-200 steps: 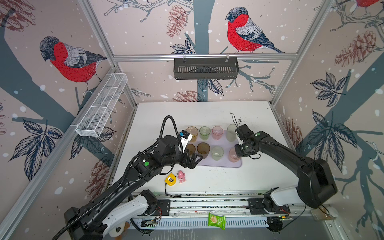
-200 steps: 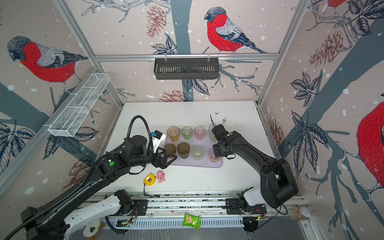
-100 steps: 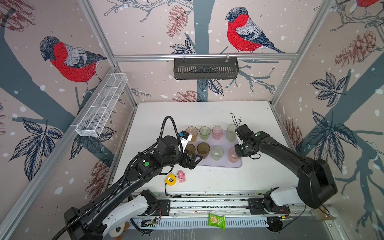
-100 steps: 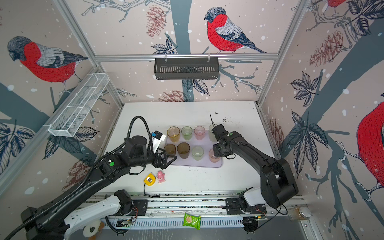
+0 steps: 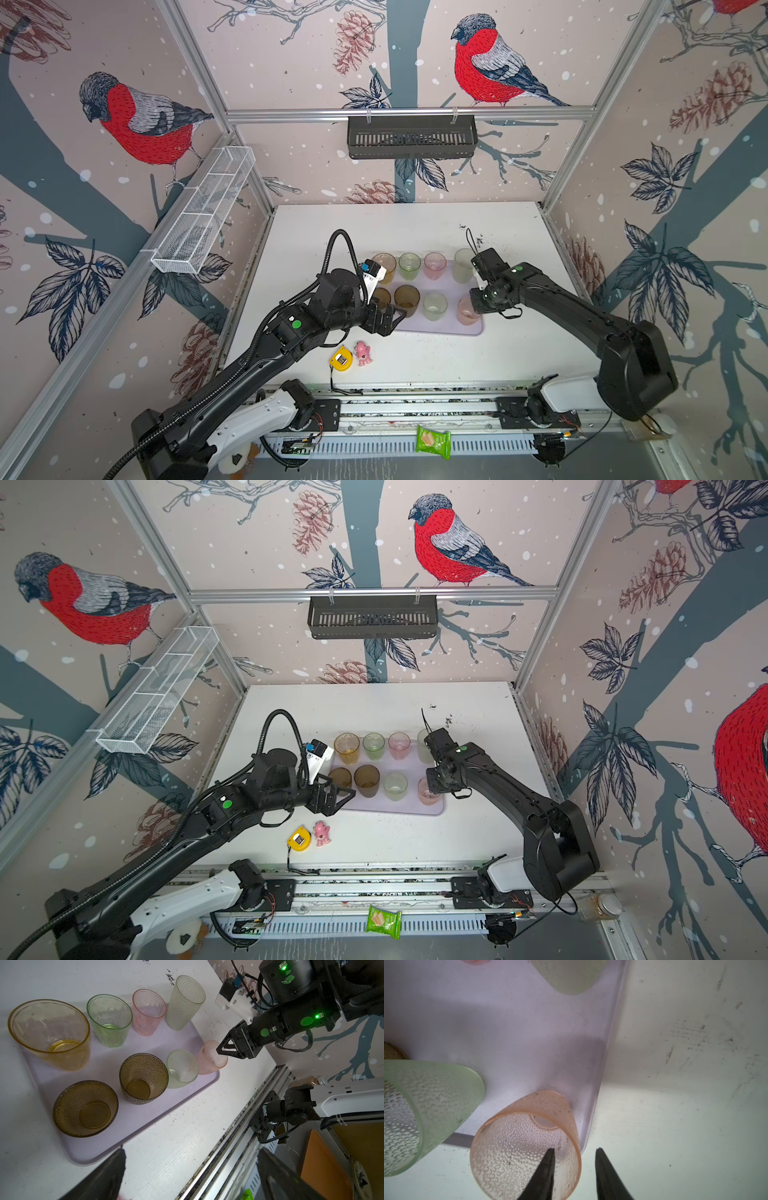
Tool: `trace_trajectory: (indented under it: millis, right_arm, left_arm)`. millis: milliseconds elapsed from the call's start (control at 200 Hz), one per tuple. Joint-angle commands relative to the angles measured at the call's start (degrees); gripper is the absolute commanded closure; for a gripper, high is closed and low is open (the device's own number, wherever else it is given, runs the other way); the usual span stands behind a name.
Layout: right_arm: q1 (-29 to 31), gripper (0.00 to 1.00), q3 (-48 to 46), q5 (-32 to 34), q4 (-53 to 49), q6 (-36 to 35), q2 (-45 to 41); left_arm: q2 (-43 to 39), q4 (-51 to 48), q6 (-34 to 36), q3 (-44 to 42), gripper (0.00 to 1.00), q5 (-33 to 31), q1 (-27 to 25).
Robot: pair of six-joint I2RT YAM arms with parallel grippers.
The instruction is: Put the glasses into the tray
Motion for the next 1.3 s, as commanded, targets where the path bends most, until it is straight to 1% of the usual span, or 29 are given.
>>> trace_trajectory:
  millis: [0,330,495,515,610,850,991,1166,1231,1296]
  right_arm:
    - [0.05,0.61,0.44,1.14,-0.11,0.85,-0.59]
    - [0.05,0.53,1.88,3.05,-0.85,1.85,-5.07]
    - [-0.02,0.52,2.80,3.78,0.03,2.37,-7.96]
    - [-0.05,0.52,2.98,3.93,0.12,2.36,-9.55]
    - [0.02,0.51,3.76,4.82,0.72,2.54,-11.44]
    - [-0.38,0.47,4.74,5.26,1.98,2.47,-14.73]
    - [-0.79,0.42,4.34,6.42,4.08,2.60,-17.63]
    - [-2.70,0.33,2.83,7.27,7.72,3.41,-21.50]
    - [-3.85,0.32,2.29,6.70,8.21,3.42,-21.97]
    - [-5.26,0.31,1.86,5.76,8.38,3.42,-21.87]
  left_arm:
    - [0.31,2.46,0.49,0.88,0.02,0.08,0.12]
    - [1.80,2.87,0.69,2.75,0.02,0.39,0.31]
    - [2.46,3.18,0.46,3.49,0.02,0.91,0.66]
    - [2.53,3.22,0.44,3.63,0.02,1.05,0.74]
    - [2.88,3.51,0.11,3.99,0.02,1.33,1.06]
    - [4.81,2.47,-0.81,5.39,0.02,0.26,1.87]
    - [5.05,2.78,-1.84,5.76,0.02,-0.15,2.42]
    - [4.51,1.80,-3.98,5.44,0.02,-2.62,4.61]
    - [3.86,1.60,-4.73,4.90,0.02,-2.01,6.70]
    - [3.22,1.73,-4.96,4.27,0.02,-0.08,9.53]
